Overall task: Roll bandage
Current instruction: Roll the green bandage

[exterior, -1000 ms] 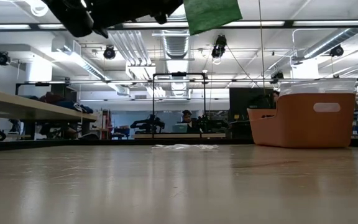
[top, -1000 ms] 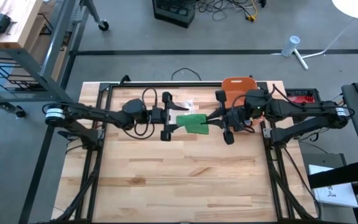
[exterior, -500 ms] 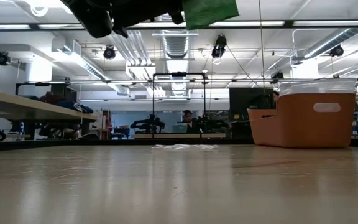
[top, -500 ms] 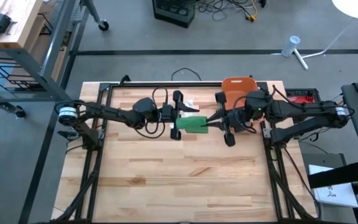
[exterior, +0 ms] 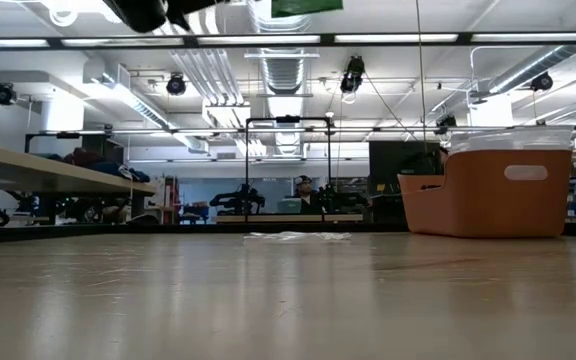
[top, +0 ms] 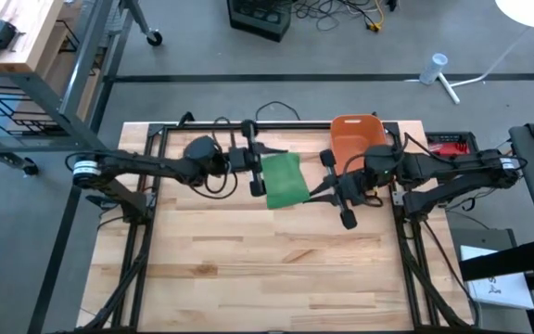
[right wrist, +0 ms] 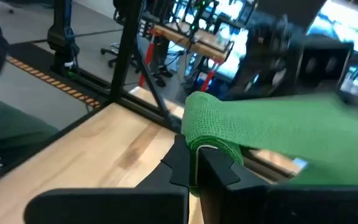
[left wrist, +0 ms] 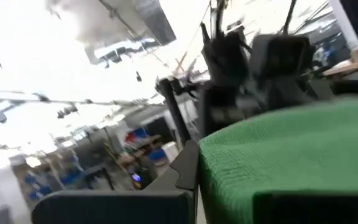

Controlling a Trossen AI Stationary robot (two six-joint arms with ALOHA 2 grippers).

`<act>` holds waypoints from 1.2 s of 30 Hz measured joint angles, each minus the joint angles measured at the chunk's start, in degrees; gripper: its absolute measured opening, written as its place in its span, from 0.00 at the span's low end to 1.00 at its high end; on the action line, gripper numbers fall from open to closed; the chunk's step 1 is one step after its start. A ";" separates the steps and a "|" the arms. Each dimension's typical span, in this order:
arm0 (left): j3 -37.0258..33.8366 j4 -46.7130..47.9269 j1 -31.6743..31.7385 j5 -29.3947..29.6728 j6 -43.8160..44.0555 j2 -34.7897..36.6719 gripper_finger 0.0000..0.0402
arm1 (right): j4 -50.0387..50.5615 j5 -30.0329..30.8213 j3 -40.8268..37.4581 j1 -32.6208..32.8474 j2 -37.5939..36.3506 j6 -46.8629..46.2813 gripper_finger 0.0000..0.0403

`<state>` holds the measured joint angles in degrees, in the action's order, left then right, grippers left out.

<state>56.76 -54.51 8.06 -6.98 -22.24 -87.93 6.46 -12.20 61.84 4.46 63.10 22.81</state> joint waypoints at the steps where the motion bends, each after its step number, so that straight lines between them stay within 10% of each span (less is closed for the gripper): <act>1: 0.47 1.08 0.21 -0.02 -1.34 0.86 0.00 | 0.61 0.01 0.00 0.06 0.17 -1.28 0.01; 16: 13.64 33.57 0.79 -0.11 -13.73 12.41 0.00 | 3.78 0.41 0.00 0.06 2.77 -8.13 0.01; 36: 4.94 35.83 4.92 -1.94 -3.97 10.66 0.00 | -8.85 -3.58 0.22 1.92 1.56 3.18 0.01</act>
<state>61.69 -18.68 12.98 -8.93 -26.21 -77.27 -2.39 -15.78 62.07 6.38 64.66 26.00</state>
